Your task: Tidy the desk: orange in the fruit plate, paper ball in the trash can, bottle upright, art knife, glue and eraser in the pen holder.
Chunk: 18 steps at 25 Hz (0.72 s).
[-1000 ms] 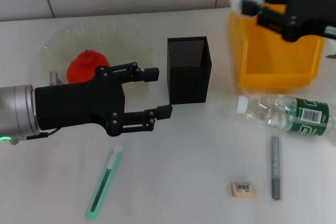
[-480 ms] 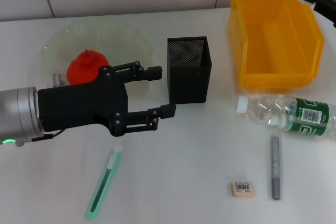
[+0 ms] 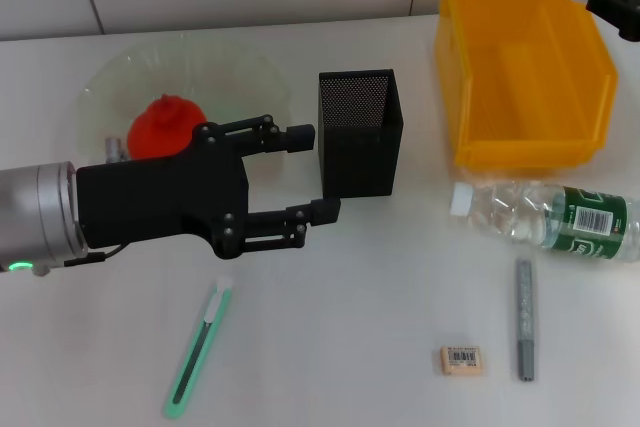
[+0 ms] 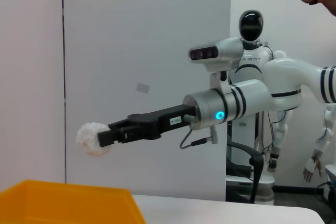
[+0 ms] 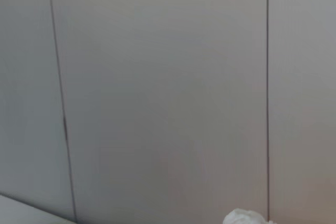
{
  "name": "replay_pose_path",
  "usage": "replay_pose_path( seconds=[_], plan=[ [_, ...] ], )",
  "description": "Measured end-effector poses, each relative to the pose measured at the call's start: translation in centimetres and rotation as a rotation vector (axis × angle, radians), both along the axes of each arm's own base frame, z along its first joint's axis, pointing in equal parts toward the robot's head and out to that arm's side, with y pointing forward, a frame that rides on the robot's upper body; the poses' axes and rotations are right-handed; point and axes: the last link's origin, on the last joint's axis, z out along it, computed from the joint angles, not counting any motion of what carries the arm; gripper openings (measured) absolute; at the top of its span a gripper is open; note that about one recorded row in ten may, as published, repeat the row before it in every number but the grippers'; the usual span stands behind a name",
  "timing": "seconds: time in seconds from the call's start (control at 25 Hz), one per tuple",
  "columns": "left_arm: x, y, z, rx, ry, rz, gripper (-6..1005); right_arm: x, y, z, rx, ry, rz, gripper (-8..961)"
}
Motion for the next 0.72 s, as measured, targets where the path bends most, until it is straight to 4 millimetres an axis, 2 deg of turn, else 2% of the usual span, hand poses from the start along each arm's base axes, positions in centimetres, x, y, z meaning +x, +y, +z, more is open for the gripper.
replay_pose_path(
  seconds=[0.12, 0.32, 0.72],
  plan=[
    [0.0, -0.1, -0.1, -0.006, 0.001, -0.003, 742, 0.7, 1.3, -0.4, -0.010, 0.032, -0.037, 306],
    [0.0, -0.3, -0.1, -0.016, -0.002, -0.001, 742, 1.1, 2.0, -0.9, -0.019, 0.013, -0.056, 312],
    [-0.1, -0.5, -0.1, -0.029, -0.008, 0.002, 742, 1.6, 1.8, -0.5, 0.000, 0.032, -0.082, 324]
  ],
)
